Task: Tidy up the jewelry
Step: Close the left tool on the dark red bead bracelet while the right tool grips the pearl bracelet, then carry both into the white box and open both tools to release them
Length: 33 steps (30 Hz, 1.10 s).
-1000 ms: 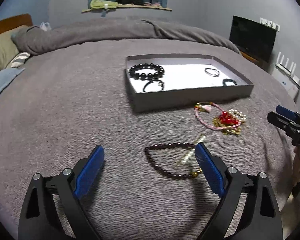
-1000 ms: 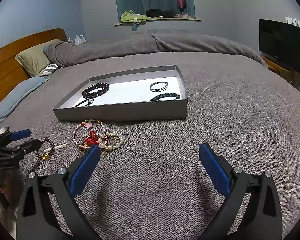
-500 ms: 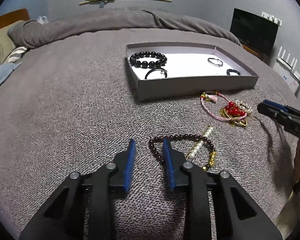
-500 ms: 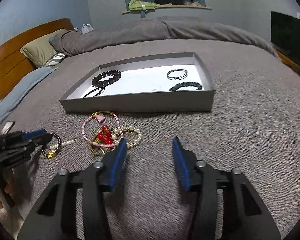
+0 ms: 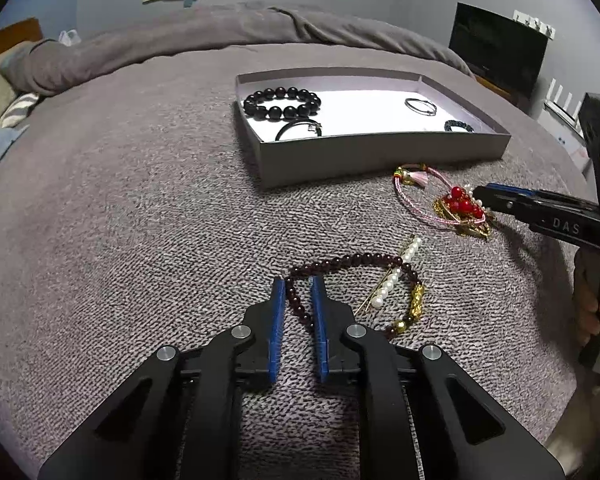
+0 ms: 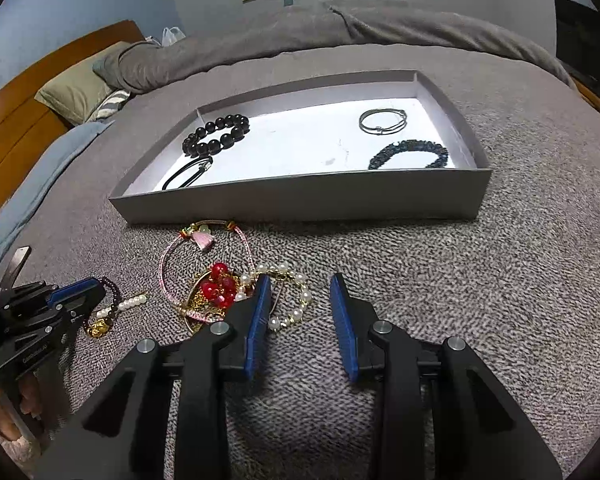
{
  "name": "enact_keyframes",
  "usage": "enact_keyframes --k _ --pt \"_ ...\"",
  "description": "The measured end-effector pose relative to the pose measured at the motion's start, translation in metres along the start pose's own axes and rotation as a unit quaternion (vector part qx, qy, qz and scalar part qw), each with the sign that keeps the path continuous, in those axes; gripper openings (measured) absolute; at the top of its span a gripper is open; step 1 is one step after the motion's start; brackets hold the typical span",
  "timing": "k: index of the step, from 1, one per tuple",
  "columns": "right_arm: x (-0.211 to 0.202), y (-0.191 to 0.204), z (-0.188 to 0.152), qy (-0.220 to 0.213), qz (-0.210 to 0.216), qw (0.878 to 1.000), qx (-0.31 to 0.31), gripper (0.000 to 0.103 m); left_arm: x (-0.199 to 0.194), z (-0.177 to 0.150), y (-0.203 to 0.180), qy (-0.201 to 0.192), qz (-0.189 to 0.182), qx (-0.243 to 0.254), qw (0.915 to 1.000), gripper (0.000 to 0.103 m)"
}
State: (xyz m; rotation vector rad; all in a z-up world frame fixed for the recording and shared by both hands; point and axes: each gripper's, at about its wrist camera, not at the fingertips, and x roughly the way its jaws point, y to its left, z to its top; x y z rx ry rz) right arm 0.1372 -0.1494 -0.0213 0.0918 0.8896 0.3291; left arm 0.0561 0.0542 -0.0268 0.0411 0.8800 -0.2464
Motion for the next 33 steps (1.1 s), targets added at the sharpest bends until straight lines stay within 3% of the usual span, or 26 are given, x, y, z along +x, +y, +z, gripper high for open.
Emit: enact_keyframes --k 1,2,5,7,9,23,30,33 --pt "0.001 0.001 0.0 0.001 0.0 1.0 -0.002 0.032 0.001 0.0 -0.001 0.001 0.001 0.003 1.0 0.013" --pt "0.002 0.001 0.001 0.0 0.001 1.0 -0.004 0.022 0.001 0.0 -0.002 -0.001 0.003 0.007 1.0 0.012" --pt "0.0 0.0 -0.001 -0.011 0.008 1.0 0.0 0.022 0.0 0.0 -0.005 -0.011 0.0 0.018 0.9998 0.006" --pt "-0.002 -0.002 -0.001 -0.015 0.01 1.0 0.003 0.009 -0.002 0.001 -0.006 -0.016 -0.001 0.02 0.9997 0.006" --pt "-0.006 -0.004 0.0 -0.022 0.015 1.0 0.009 0.007 -0.004 0.001 -0.005 -0.019 -0.004 0.019 0.9996 0.006" --pt "-0.05 -0.008 0.015 -0.094 0.005 0.996 -0.003 0.006 -0.053 0.028 -0.011 -0.1 -0.025 0.035 0.994 0.006" --pt "-0.058 -0.009 0.045 -0.114 -0.019 0.993 -0.03 0.006 -0.071 0.073 -0.021 -0.142 -0.01 0.07 0.9873 0.006" --pt "-0.053 -0.011 0.061 -0.116 -0.032 0.992 -0.039 0.006 -0.064 0.1 -0.026 -0.15 -0.02 0.076 0.9855 0.006"
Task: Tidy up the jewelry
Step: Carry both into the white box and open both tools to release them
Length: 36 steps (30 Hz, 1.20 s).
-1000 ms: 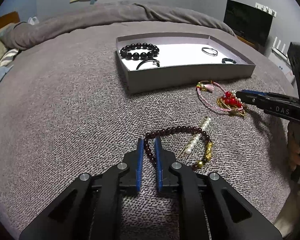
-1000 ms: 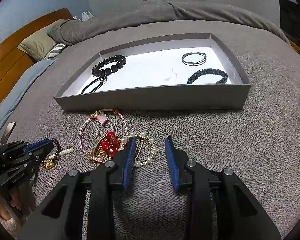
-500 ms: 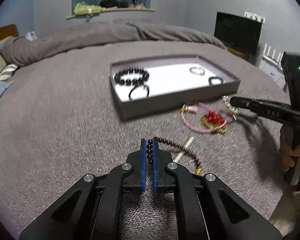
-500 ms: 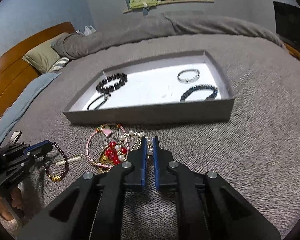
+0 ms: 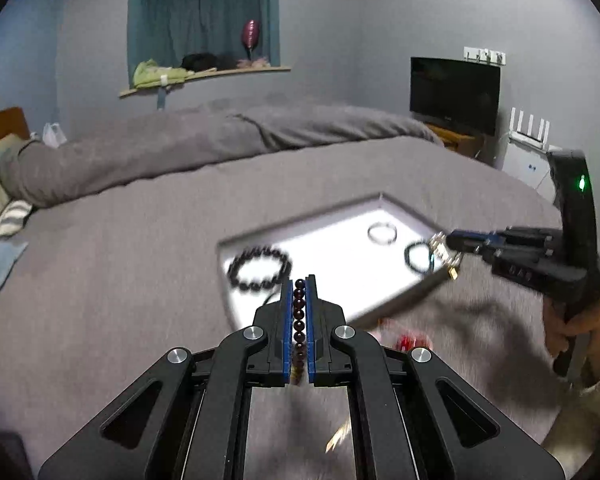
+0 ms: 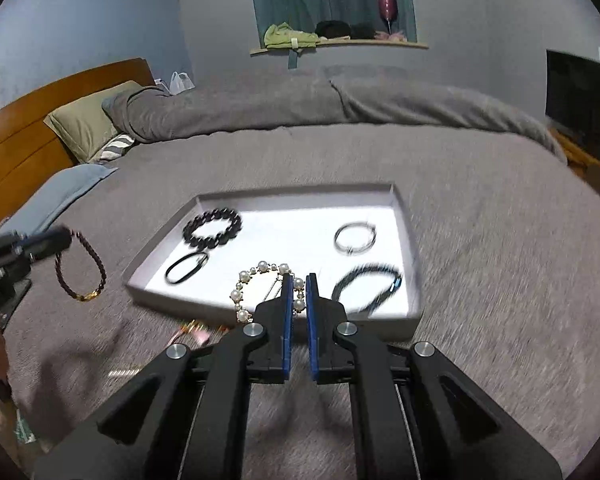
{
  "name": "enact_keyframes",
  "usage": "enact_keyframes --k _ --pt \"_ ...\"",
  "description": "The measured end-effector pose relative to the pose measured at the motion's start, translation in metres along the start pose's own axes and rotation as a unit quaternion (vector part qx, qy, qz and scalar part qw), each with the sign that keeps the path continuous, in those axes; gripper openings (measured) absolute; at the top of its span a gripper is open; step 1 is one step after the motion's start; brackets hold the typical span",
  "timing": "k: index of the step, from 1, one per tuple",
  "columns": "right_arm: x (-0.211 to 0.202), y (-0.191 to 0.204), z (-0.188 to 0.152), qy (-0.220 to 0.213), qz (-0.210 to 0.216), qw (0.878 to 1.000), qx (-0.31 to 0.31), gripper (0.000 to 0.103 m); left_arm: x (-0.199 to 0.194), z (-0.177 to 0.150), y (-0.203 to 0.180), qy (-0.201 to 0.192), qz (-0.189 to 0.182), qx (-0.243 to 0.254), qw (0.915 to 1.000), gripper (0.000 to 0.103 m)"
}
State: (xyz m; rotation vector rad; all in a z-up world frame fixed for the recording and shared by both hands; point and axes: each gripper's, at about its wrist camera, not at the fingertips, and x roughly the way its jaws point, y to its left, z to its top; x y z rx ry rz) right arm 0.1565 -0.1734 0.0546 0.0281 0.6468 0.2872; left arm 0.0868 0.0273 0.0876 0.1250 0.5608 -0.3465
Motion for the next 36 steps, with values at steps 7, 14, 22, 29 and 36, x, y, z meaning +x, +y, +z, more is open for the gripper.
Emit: enact_keyframes --k 7,14,22,29,36 --pt "0.04 -0.011 0.023 0.017 -0.021 1.0 -0.012 0.006 0.074 0.028 -0.017 0.024 -0.056 -0.011 0.9981 0.006" --pt "0.09 -0.025 0.049 0.058 -0.024 0.998 -0.01 0.006 0.144 0.036 -0.016 0.08 -0.086 -0.019 0.9929 0.006" --pt "0.15 -0.029 0.072 0.122 -0.045 0.991 -0.017 0.006 0.2 0.057 0.006 0.115 -0.028 -0.013 0.9929 0.006" --pt "0.18 -0.025 0.076 0.163 -0.064 0.984 -0.027 0.006 0.23 0.054 0.02 0.16 -0.007 -0.02 0.9869 0.006" --pt "0.184 -0.025 0.07 0.182 -0.049 0.982 -0.015 0.006 0.24 0.05 0.002 0.186 -0.004 0.02 0.9823 0.006"
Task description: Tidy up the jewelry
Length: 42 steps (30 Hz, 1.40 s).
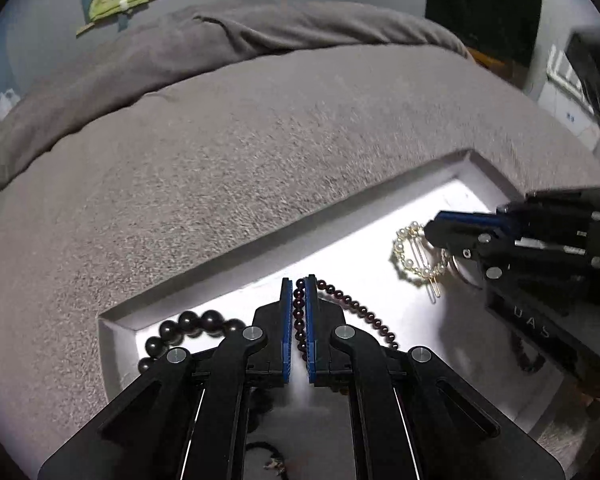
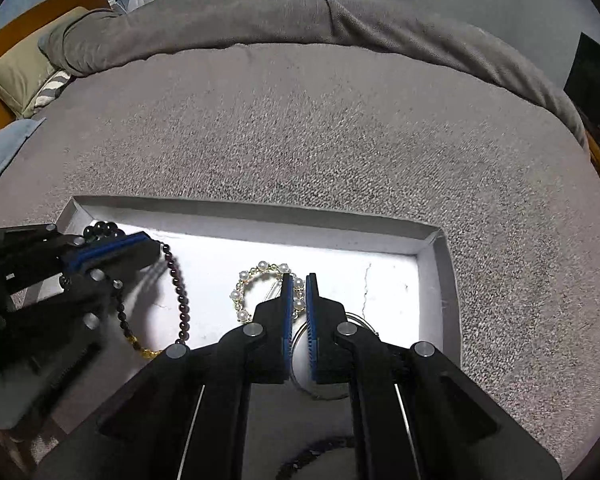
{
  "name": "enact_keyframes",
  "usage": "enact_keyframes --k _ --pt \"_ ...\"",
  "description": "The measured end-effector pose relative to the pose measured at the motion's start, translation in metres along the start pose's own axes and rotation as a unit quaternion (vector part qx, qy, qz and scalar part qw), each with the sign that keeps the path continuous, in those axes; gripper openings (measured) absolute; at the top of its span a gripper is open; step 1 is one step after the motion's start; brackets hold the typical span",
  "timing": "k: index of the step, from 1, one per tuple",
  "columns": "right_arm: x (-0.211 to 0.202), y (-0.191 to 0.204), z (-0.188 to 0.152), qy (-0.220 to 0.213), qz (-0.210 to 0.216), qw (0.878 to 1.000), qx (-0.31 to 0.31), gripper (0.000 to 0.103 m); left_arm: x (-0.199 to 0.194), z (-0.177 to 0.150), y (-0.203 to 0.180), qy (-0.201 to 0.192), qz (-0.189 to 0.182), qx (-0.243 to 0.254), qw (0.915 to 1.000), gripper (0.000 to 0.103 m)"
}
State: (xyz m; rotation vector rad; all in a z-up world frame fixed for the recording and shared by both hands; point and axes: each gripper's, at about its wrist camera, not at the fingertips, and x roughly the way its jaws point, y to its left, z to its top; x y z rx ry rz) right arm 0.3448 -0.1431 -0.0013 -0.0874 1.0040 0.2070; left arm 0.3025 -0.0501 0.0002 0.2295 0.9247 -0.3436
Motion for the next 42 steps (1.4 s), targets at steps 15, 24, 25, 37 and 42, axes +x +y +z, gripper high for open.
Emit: enact_keyframes --k 15,24,25,37,42 --pt "-0.018 -0.006 -0.003 -0.031 0.022 0.999 0.026 0.014 -0.013 -0.002 0.002 -0.034 0.002 -0.019 0.9992 0.024" --pt "-0.082 -0.02 -0.027 -0.095 0.025 0.994 0.05 0.048 -0.059 -0.013 -0.002 -0.081 0.0 -0.033 0.9962 0.056" --pt "-0.092 -0.023 -0.032 -0.102 0.023 0.993 0.053 0.05 -0.066 -0.015 -0.003 -0.089 0.001 -0.033 0.9955 0.06" --pt "-0.195 -0.024 -0.089 -0.188 0.004 0.98 0.069 0.097 -0.15 -0.06 -0.031 -0.162 0.033 -0.042 0.9854 0.092" --pt "-0.217 -0.01 -0.112 -0.214 0.001 0.975 0.059 0.098 -0.169 -0.081 -0.033 -0.167 0.044 -0.048 0.9838 0.094"
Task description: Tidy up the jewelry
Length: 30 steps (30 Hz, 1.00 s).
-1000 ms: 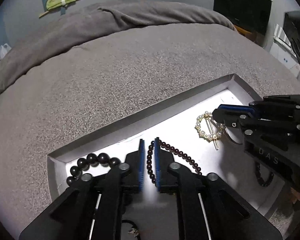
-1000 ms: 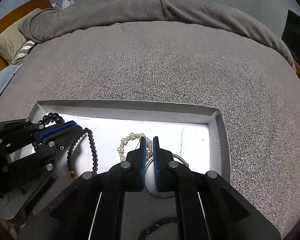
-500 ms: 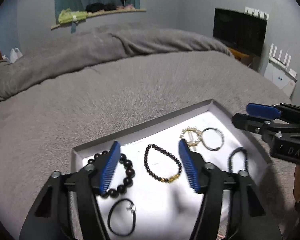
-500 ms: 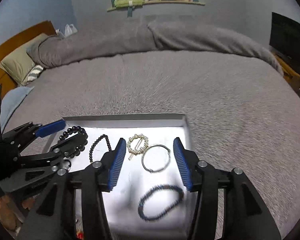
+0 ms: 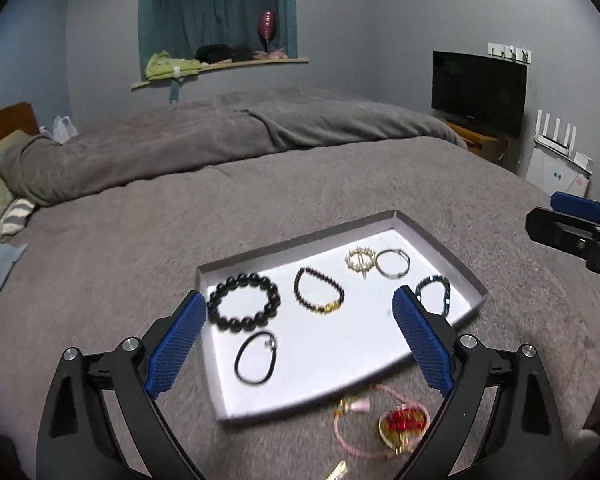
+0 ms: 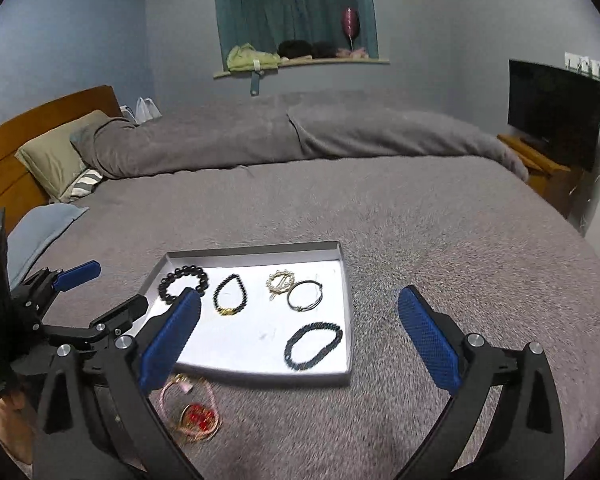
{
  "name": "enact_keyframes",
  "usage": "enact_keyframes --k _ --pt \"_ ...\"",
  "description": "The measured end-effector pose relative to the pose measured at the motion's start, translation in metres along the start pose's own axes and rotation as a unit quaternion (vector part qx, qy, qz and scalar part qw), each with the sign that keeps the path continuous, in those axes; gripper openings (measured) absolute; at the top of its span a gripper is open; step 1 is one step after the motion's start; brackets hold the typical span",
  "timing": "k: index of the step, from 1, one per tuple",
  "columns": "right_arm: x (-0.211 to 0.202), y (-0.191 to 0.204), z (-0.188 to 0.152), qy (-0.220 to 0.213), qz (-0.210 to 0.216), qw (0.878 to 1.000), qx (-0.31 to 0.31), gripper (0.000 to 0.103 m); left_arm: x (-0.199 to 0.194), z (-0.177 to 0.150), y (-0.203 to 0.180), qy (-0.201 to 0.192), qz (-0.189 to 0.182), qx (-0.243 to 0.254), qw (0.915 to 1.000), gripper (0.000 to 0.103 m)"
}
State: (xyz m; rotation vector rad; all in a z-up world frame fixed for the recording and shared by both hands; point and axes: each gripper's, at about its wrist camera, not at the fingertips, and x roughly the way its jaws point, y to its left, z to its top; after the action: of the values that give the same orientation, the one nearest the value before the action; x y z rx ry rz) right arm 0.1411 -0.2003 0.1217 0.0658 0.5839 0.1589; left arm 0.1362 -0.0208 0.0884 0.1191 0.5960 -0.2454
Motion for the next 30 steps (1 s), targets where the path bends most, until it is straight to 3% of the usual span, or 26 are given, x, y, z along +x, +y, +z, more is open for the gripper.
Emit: enact_keyframes --k 7,11,18,21,30 --pt "-0.014 0.017 -0.035 -0.017 -0.006 1.0 -0.011 0.098 -0.027 -0.034 0.015 -0.01 0.009 -0.031 0.9994 0.097" --pt "-0.008 0.019 -0.056 -0.018 -0.015 1.0 -0.011 0.098 -0.025 -0.063 0.026 0.003 0.005 -0.057 0.9984 0.097" --pt "0.014 0.01 -0.087 0.01 -0.014 1.0 0.007 0.098 -0.025 -0.106 0.032 0.032 0.025 -0.036 0.9985 0.097" --pt "0.019 0.01 -0.096 0.021 -0.014 1.0 -0.003 0.098 -0.026 -0.121 0.027 0.047 0.007 -0.025 0.9986 0.097" --pt "0.028 0.006 -0.109 0.041 0.04 0.998 0.006 0.098 -0.012 -0.138 0.013 0.079 -0.04 0.008 0.996 0.097"
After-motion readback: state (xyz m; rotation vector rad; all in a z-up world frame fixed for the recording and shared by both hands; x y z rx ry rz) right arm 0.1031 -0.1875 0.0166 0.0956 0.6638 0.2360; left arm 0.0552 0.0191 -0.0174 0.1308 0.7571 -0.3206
